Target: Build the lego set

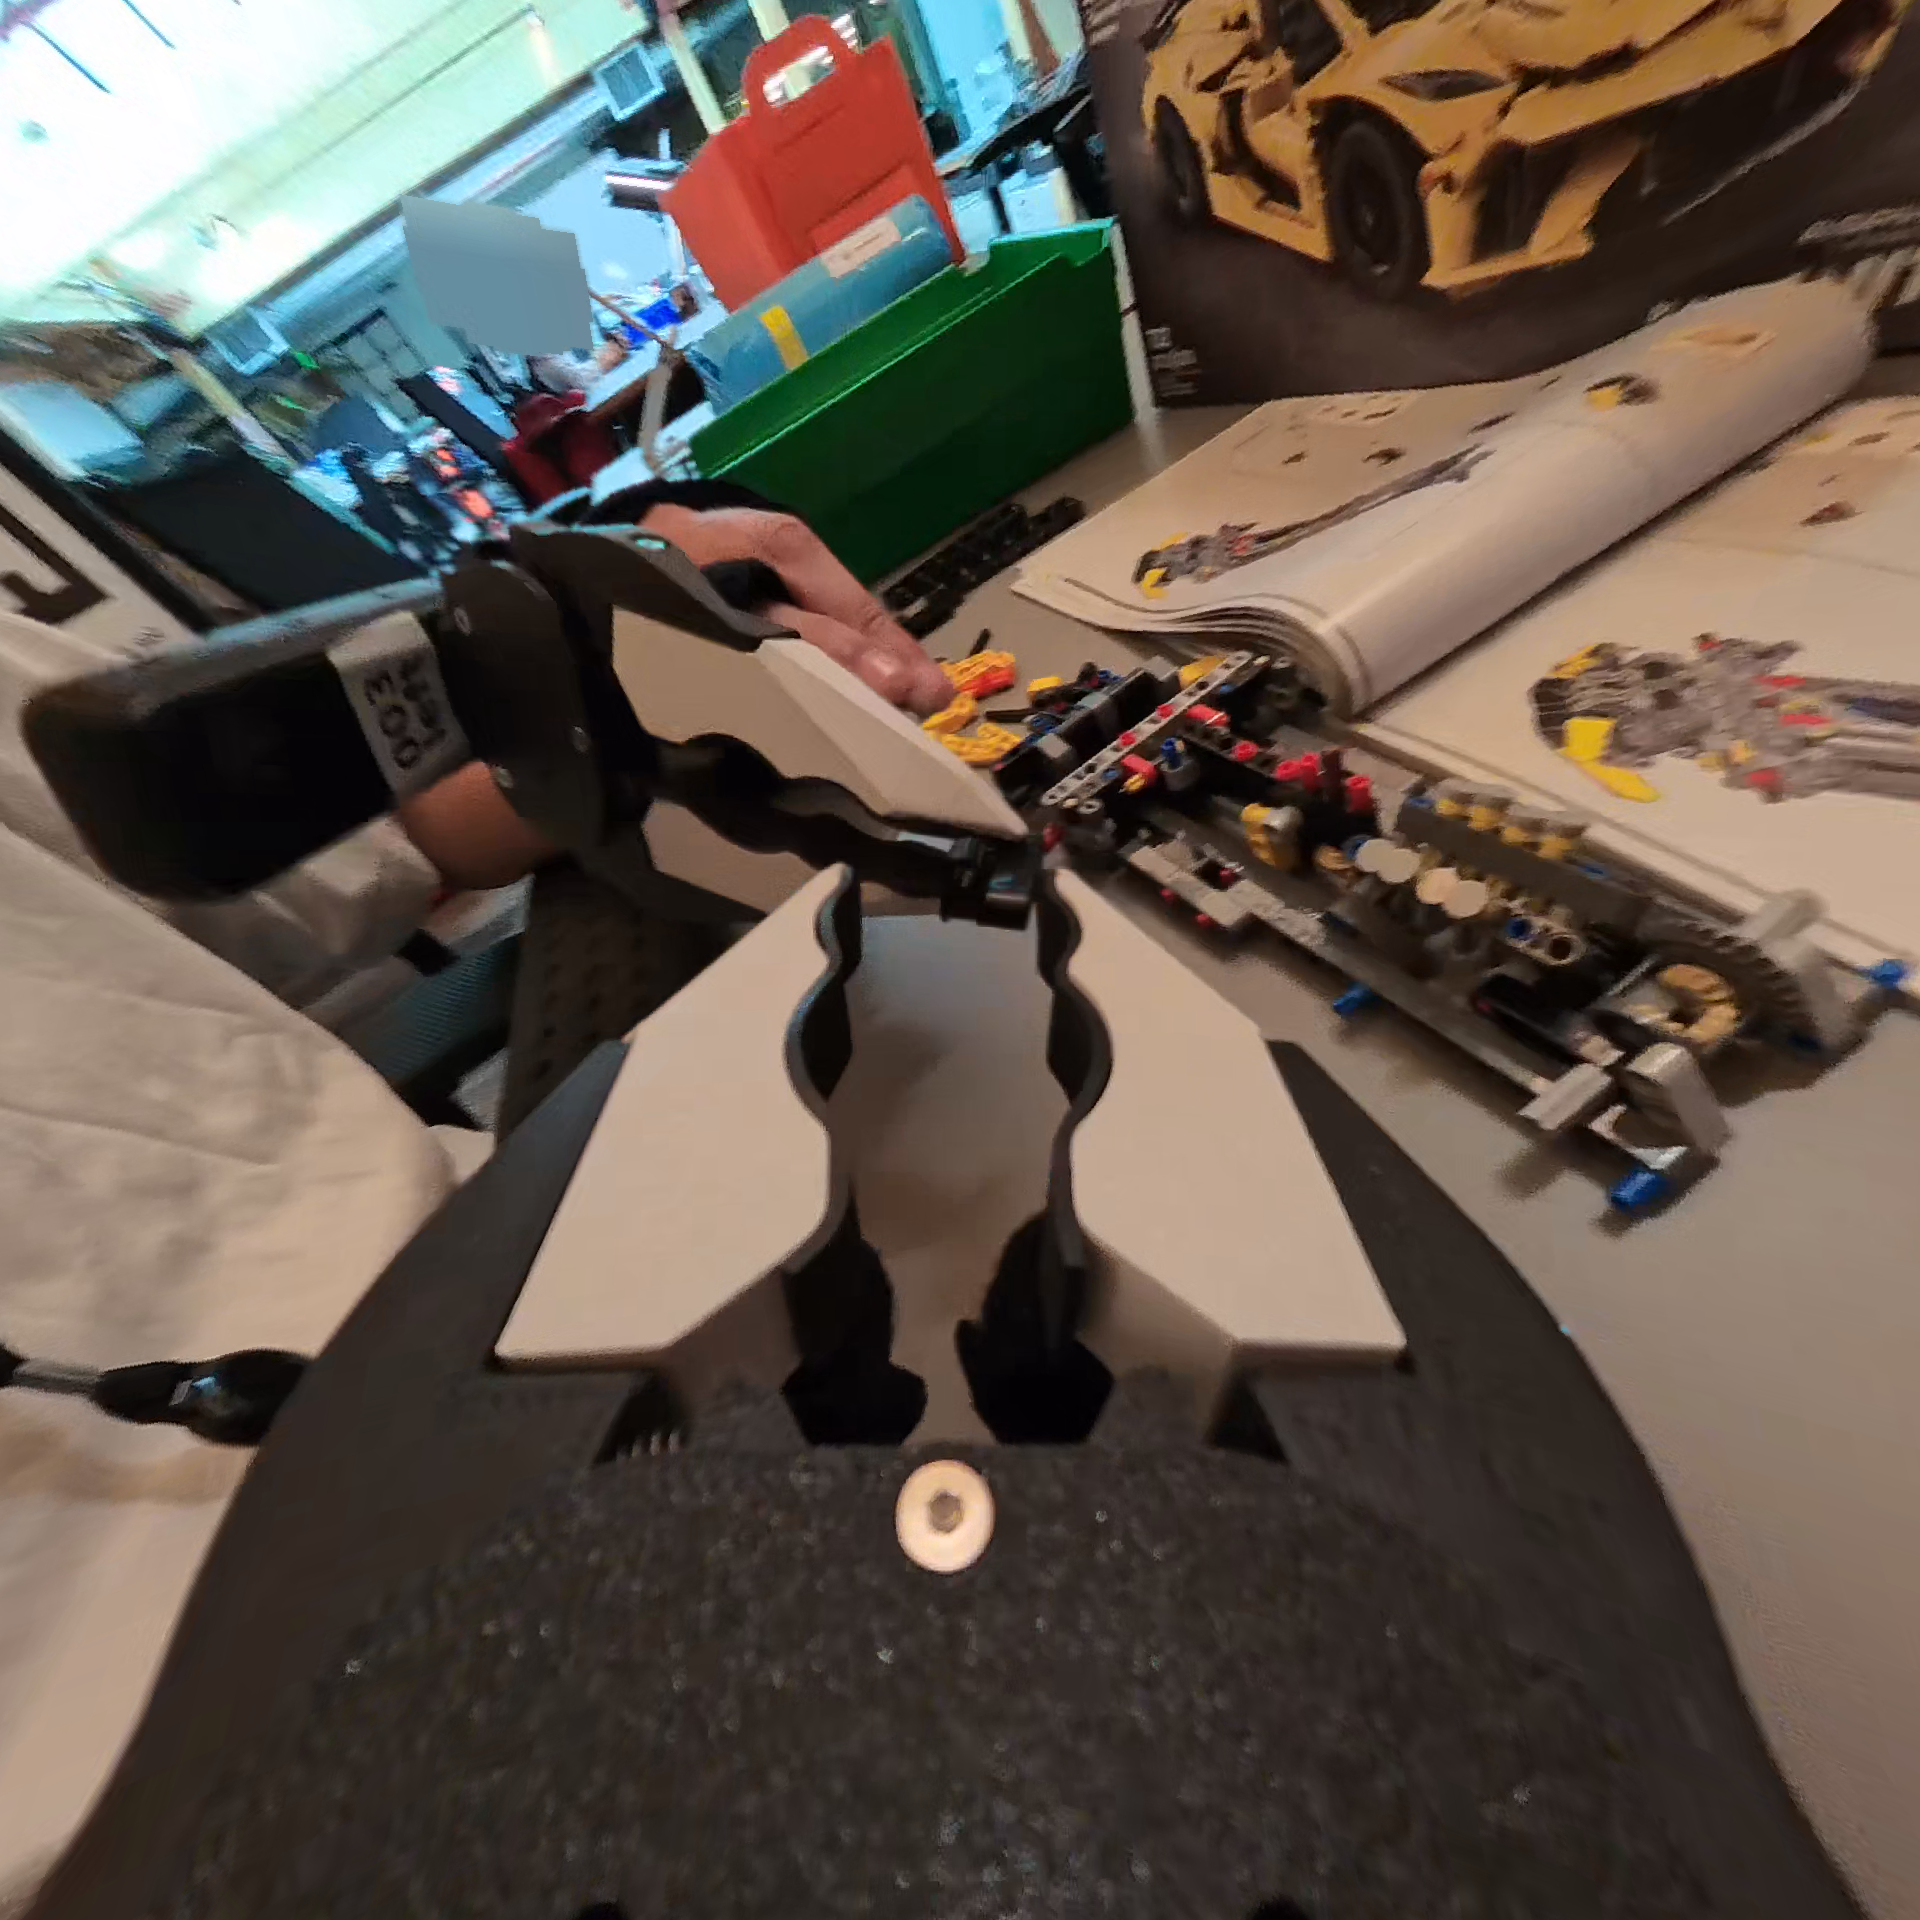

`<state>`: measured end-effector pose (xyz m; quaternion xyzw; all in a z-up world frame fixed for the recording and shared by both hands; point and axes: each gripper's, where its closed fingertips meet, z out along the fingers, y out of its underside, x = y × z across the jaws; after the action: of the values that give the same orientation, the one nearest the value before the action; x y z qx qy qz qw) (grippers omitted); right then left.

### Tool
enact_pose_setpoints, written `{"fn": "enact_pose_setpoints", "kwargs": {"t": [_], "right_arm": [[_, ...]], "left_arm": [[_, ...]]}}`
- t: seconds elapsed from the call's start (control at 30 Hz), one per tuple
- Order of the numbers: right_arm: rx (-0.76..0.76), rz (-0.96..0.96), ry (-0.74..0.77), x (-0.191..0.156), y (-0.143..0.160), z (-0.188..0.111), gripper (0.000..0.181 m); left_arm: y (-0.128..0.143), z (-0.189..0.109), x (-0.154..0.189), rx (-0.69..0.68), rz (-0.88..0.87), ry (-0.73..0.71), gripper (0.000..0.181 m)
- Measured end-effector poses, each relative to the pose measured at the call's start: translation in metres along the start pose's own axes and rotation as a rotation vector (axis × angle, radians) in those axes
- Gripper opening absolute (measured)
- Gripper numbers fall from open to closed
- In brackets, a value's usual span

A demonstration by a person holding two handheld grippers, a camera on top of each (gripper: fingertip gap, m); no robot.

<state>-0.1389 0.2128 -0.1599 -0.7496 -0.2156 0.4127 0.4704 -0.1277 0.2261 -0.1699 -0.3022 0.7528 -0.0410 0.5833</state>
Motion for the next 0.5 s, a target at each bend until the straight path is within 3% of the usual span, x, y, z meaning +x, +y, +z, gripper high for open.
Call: {"fn": "enact_pose_setpoints", "kwargs": {"t": [0.1, 0.23, 0.5], "right_arm": [[-0.034, 0.028, -0.015, 0.001, 0.008, 0.0, 0.02], [-0.047, 0.047, -0.013, 0.002, 0.011, -0.001, 0.016], [0.18, 0.267, -0.127, -0.004, -0.02, -0.009, 0.015]], "left_arm": [[-0.004, -0.002, 0.008, 0.015, 0.118, 0.008, 0.005], [-0.004, -0.003, 0.009, -0.001, 0.186, -0.014, 0.005], [-0.011, -0.012, -0.026, 0.09, -0.196, -0.06, 0.016]]}}
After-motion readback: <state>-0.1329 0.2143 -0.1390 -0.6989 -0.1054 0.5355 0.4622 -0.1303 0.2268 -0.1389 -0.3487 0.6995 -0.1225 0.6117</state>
